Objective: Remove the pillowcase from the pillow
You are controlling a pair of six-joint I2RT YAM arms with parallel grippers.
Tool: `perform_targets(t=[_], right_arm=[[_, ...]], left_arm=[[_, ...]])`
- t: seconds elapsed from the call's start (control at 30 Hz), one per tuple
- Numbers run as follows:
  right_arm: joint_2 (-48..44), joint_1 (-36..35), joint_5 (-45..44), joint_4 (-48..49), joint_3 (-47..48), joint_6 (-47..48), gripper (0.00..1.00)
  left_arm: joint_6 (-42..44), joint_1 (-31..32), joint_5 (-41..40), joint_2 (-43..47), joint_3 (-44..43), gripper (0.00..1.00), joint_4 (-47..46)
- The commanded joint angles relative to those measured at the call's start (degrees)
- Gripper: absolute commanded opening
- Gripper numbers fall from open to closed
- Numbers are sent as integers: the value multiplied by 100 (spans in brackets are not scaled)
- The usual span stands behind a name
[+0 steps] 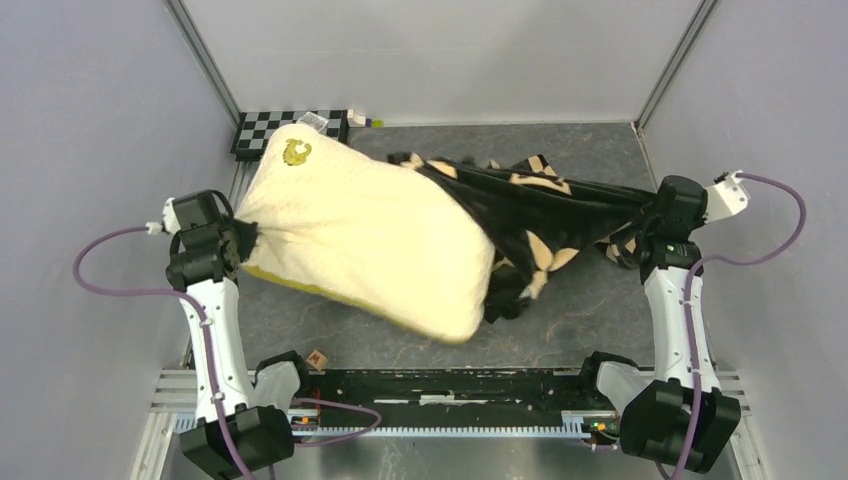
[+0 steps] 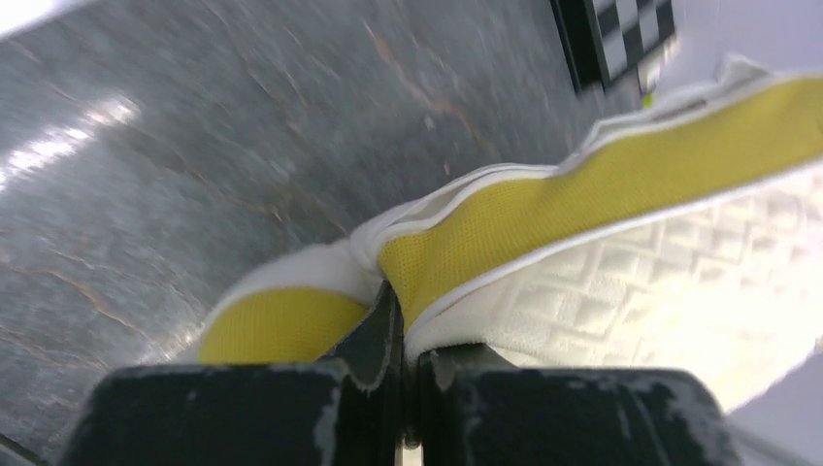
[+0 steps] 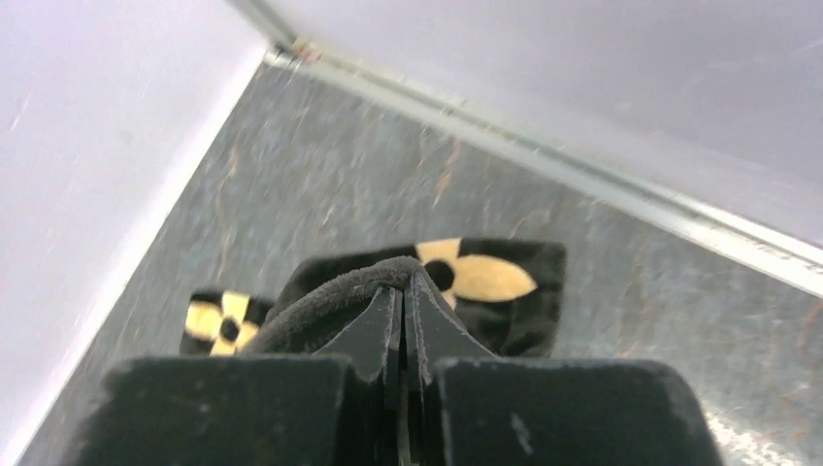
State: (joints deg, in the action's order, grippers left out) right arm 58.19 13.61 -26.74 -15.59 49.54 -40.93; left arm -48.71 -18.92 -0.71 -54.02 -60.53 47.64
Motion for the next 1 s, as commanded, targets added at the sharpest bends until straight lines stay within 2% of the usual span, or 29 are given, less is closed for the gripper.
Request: perform_targets(t=[0.0,0.07,0.13,0.23,0.33,0.43,0.57,0.7,0.77,0.83,0.87,0.93,0.97], right_arm=[[-148,366,-1209,602,57,8,0],[-156,370,-741,860,-81,116,0],[-171,368,-63,1147,-319,148,0],[-178,360,1146,1747,-821,101,0],[-105,344,2015,2128,-1250,28,0],[-31,285,2452,2272,-1414,112,0],[63,72,3173,2563,-1473,500,5],[186,-542,3442,2611,-1393,951,27],[255,-861,3509,2635,-1348,1193,33],[356,-1148,3590,2607,-1229,1453,45],[412,-1269,3598,2536,-1147,1578,51],[526,-1586,3491,2251,-897,1899,68],[564,-1720,3215,2041,-771,2026,80]], left_arm=[[-644,-554,-1321,360,66,2,-1049],[-566,-551,-710,386,321,2,-1507],[-492,-543,352,274,698,2,-2180],[-633,-508,1278,-71,1072,2,-2489],[-381,-500,1403,-289,1189,2,-2415],[-254,-499,1265,-171,1273,2,-2352],[-212,-482,1220,21,1368,2,-2365],[-150,-401,1346,12,1476,3,-2400],[-119,-338,1456,-35,1508,4,-2412],[4,-259,1449,-71,1497,16,-2400],[108,-232,1399,-69,1472,28,-2393],[247,-193,1092,-27,1360,61,-2197],[322,-176,927,23,1294,69,-2105]])
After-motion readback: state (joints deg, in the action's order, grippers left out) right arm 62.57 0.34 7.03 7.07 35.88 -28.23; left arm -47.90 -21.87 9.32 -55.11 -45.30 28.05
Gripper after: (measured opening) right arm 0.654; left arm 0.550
